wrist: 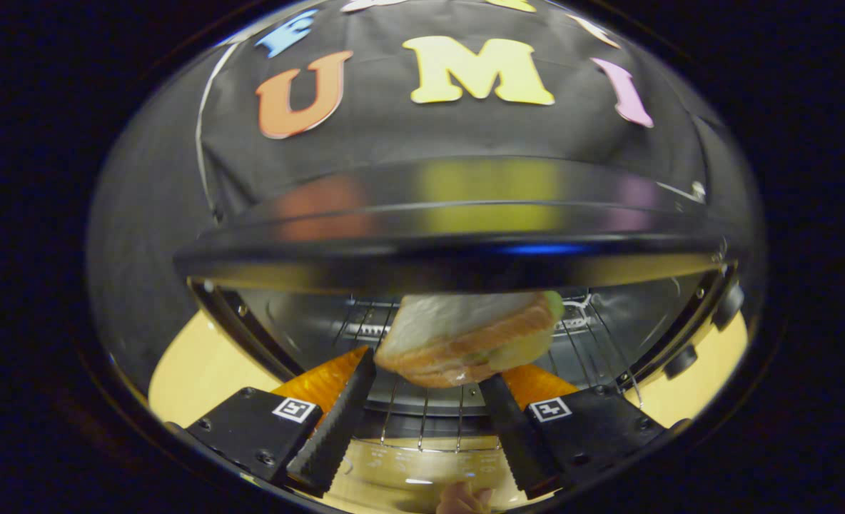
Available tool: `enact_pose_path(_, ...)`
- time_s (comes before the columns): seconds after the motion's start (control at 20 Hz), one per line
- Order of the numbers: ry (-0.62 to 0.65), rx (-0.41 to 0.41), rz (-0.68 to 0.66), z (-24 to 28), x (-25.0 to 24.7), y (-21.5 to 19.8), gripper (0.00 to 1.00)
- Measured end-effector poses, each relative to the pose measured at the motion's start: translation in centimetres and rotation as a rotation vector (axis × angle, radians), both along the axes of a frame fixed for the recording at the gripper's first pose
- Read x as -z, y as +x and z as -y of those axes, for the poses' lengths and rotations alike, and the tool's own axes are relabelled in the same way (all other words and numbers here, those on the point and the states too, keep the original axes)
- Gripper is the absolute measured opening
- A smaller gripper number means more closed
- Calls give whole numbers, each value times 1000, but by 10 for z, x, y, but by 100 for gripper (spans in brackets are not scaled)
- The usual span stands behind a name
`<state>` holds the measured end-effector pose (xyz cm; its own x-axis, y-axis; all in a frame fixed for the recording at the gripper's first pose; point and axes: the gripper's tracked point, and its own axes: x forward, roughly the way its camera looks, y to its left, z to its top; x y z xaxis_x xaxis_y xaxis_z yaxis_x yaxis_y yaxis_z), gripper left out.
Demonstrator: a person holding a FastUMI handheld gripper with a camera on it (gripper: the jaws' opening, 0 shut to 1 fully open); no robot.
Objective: Open the toaster oven, put the food inside, and close the toaster oven door.
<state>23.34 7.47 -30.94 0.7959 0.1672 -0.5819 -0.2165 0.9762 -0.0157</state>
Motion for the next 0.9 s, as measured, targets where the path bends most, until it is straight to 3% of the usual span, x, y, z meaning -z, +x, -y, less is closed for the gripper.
enact_pose_path(0.15,-114,13,-13,10,4,-5,92)
enact_pose_path(0.4,3,51,-95,11,9,-31,94)
enact_pose_path(0.55,-99,-1,-95,20,7,-47,95)
enact_pose_path(0.65,-51,16,-117,17,7,-61,95)
enact_pose_path(0.75,0,33,-260,18,22,-92,99)
enact_pose_path(0.9,-10,23,-194,27,22,-97,100)
